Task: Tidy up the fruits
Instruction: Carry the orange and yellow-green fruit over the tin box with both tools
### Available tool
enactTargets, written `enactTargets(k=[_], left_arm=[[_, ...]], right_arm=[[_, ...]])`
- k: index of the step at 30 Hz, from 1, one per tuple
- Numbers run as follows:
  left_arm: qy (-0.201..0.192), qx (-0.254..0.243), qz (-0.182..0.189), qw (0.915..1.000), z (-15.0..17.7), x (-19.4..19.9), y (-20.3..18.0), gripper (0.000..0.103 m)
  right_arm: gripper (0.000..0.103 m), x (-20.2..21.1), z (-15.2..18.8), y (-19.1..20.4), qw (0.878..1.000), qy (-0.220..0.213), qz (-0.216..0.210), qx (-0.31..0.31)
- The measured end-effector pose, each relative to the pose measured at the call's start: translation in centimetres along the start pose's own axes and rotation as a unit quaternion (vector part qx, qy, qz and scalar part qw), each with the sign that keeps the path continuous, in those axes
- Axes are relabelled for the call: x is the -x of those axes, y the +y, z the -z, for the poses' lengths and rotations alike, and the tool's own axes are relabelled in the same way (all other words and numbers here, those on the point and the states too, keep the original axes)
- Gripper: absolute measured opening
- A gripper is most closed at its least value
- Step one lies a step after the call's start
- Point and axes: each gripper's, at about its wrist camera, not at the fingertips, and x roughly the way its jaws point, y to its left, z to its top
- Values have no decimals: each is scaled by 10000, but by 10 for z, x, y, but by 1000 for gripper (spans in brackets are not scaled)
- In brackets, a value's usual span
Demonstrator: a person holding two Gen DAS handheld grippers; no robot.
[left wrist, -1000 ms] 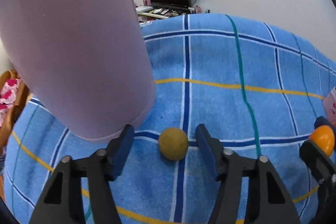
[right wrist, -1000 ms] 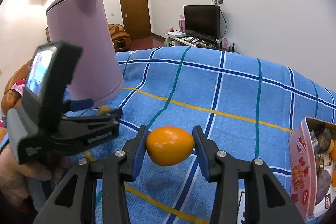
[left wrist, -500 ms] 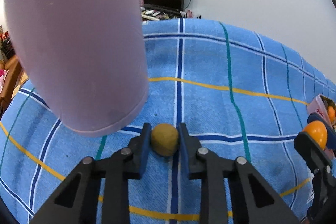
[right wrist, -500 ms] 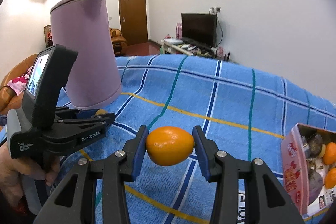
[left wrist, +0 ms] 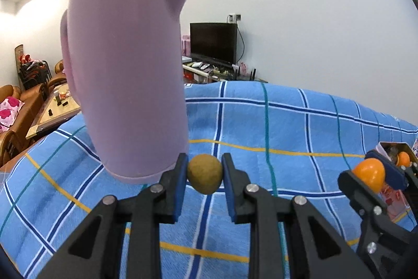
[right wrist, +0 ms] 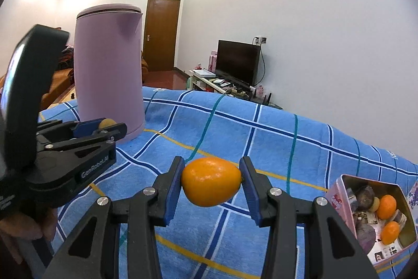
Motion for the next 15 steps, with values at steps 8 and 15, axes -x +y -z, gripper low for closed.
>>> enactTargets(k=[8,15], left_arm=[[-101,45,63,9999,7,10,-15,28],[-168,67,66,9998,12,21,-23,28]], right_arm=[[46,6,3,-3,10000,-30,88,24],[46,14,7,-8,9999,-37,147,-17]])
